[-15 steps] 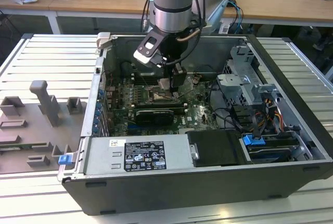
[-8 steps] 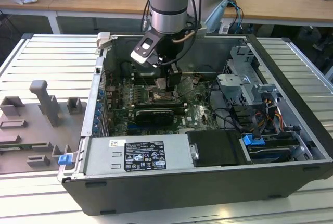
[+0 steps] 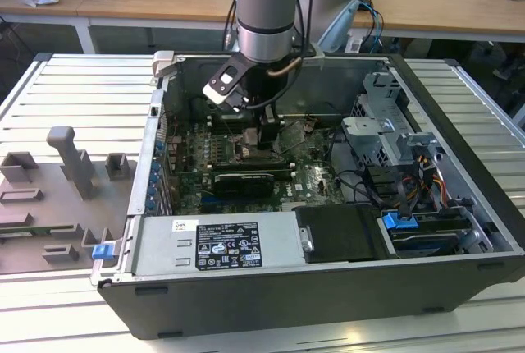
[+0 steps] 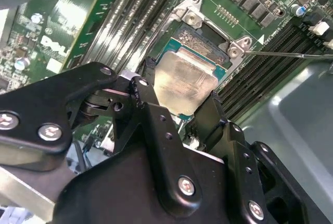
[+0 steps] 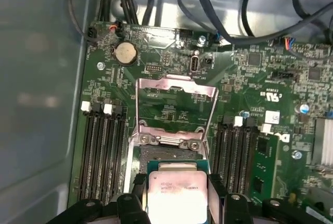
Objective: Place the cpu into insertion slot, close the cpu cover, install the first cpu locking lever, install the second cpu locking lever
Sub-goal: 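Place the cpu into insertion slot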
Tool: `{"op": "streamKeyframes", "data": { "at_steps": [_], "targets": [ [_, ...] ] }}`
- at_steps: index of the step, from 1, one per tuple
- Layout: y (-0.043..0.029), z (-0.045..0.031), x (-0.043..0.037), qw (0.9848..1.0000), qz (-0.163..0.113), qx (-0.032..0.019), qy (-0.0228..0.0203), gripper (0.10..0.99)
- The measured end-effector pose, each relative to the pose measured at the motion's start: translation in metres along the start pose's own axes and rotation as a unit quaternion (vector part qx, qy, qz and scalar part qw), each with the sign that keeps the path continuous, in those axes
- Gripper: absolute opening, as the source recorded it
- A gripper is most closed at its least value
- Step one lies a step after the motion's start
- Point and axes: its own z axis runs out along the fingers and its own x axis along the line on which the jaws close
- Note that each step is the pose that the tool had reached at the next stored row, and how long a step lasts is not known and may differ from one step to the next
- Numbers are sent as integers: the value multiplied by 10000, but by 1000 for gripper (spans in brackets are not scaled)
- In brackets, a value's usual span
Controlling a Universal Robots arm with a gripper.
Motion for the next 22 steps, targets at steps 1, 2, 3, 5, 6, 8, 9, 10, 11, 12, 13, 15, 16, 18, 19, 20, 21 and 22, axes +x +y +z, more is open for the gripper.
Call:
{"op": "streamKeyframes", "data": {
  "at_steps": [1, 2, 3, 5, 6, 8, 9, 10, 11, 12, 13, 15, 16, 18, 19, 20, 21, 22],
  "targets": [
    [1, 18, 15, 10000, 11, 16, 1, 541],
    [1, 30, 24, 10000, 17, 25, 3, 541],
    [2, 44, 33, 10000, 26, 37, 4, 541],
    [1, 80, 40, 9999, 129, 58, 2, 541],
    [0, 103, 40, 9996, 271, 65, -1, 541],
    [-1, 139, 42, 9992, 401, 76, -4, 541],
    [0, 151, 44, 9991, 422, 79, -5, 541],
    [-1, 161, 46, 9990, 438, 81, -6, 541],
    [-1, 168, 49, 9989, 453, 81, -6, 541],
    [-1, 179, 52, 9989, 472, 82, -7, 541],
    [-1, 189, 53, 9987, 498, 82, -8, 541],
    [-2, 206, 56, 9984, 562, 81, -11, 541],
    [-2, 221, 58, 9982, 594, 81, -12, 541],
    [-3, 254, 59, 9982, 601, 81, -12, 541],
    [-1, 265, 58, 9982, 601, 81, -12, 541],
    [0, 272, 58, 9982, 600, 82, -12, 541],
    [1, 280, 58, 9982, 600, 82, -11, 541],
    [3, 285, 57, 9982, 600, 82, -12, 541]
  ]
}}
